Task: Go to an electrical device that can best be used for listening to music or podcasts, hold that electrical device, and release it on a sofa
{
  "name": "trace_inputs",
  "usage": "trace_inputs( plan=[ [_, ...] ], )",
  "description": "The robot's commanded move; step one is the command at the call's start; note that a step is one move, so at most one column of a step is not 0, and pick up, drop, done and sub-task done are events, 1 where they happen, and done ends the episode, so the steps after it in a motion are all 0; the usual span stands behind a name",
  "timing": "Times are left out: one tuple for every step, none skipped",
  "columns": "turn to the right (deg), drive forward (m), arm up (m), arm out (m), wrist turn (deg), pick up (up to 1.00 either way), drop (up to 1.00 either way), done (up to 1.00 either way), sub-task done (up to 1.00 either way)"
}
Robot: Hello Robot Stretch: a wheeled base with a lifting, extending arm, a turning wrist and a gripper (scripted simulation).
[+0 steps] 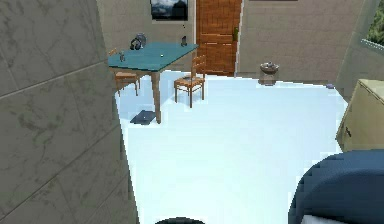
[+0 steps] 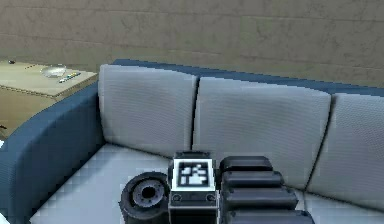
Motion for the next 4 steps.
trace_inputs(
  plan=[
    [0.0,0.0,0.0,0.38,0.0,0.0,0.0,0.0,0.0],
    [0.0,0.0,0.0,0.0,45.0,0.0,0.0,0.0,0.0],
    [0.0,0.0,0.0,0.0,45.0,0.0,0.0,0.0,0.0],
    [0.0,0.0,0.0,0.0,45.0,0.0,0.0,0.0,0.0]
  ],
)
